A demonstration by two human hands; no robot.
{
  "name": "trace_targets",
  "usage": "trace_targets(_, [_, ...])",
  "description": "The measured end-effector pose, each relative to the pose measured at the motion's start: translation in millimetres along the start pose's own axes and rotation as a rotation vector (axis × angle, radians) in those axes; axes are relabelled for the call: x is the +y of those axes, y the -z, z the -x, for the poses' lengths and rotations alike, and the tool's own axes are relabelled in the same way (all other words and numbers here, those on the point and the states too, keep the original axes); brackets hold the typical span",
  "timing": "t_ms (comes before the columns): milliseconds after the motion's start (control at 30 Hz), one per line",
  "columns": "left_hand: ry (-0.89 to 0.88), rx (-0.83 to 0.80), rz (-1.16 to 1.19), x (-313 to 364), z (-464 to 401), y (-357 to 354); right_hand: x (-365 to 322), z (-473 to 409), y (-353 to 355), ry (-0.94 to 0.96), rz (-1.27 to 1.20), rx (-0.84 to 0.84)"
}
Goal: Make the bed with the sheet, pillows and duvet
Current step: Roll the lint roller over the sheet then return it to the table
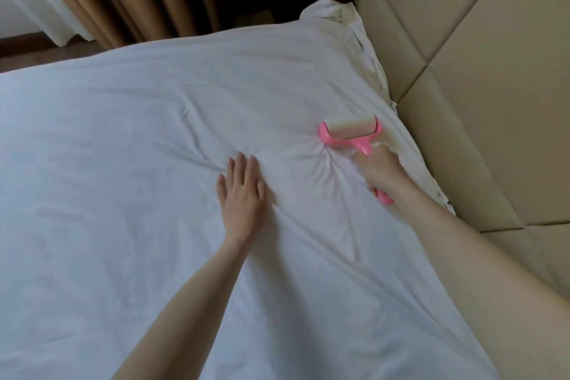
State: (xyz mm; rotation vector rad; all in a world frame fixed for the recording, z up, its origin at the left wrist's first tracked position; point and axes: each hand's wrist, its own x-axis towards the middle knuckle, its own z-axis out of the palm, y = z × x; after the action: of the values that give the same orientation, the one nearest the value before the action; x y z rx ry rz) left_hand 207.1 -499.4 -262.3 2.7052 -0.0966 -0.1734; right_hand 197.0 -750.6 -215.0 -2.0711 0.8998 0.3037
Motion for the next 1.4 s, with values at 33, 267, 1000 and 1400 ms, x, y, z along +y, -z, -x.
trace_targets(33, [-0.005,0.017,-0.048,0,-2,-3,-5,-11,-2,0.014,0.019,0.004])
trace_targets(267, [-0.015,0.122,-0.149,-3,1,-19,-53,-74,-15,0.112,0.01,0.054])
trace_targets(1000, [-0.058,0.184,-0.123,-14,-2,-42,-157,-167,-31,0.107,-0.006,0.078])
trace_targets(1400, [-0.068,0.171,-0.105,-15,0,-43,-144,-137,-37,0.023,-0.058,0.052])
